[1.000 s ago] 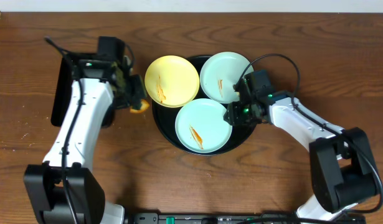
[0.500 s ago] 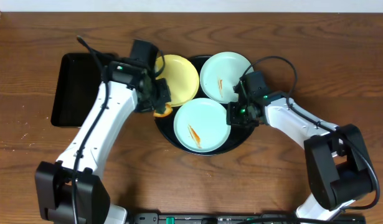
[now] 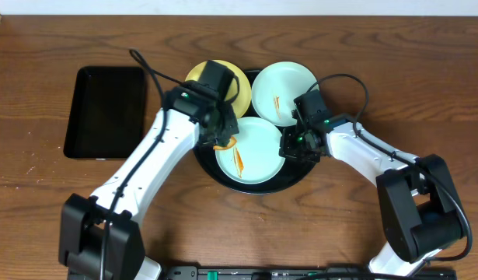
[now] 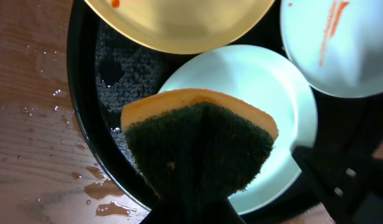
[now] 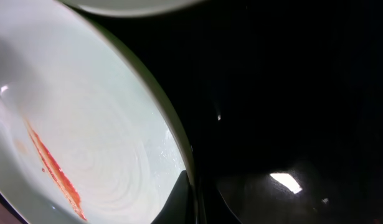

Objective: Clean dirty plates on tray and stack at the side

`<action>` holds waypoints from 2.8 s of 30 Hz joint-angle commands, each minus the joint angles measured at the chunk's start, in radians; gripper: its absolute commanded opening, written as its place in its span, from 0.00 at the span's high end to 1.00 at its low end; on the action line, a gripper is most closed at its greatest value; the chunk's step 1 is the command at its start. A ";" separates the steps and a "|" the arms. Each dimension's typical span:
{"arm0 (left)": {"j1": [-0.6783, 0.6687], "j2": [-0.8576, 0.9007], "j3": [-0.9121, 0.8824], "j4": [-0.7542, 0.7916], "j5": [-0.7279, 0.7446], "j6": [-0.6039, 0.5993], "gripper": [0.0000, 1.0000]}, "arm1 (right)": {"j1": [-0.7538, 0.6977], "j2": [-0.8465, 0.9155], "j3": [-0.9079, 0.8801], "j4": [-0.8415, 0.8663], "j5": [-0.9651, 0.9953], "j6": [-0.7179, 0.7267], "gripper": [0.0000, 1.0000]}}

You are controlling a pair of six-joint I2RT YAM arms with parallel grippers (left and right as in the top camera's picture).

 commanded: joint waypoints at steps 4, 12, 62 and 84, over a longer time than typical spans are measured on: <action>-0.064 0.094 -0.010 0.017 -0.068 -0.087 0.92 | 0.005 0.018 0.005 -0.080 0.017 0.031 0.99; -0.142 0.221 -0.010 0.049 -0.113 -0.105 0.93 | 0.005 0.018 -0.004 -0.109 0.018 0.031 0.99; -0.066 0.414 0.005 -0.169 0.237 0.539 0.92 | -0.014 0.018 -0.013 -0.043 0.010 0.013 0.99; -0.064 0.414 0.005 0.010 0.432 0.639 0.93 | -0.013 0.018 -0.013 -0.045 0.010 0.013 0.99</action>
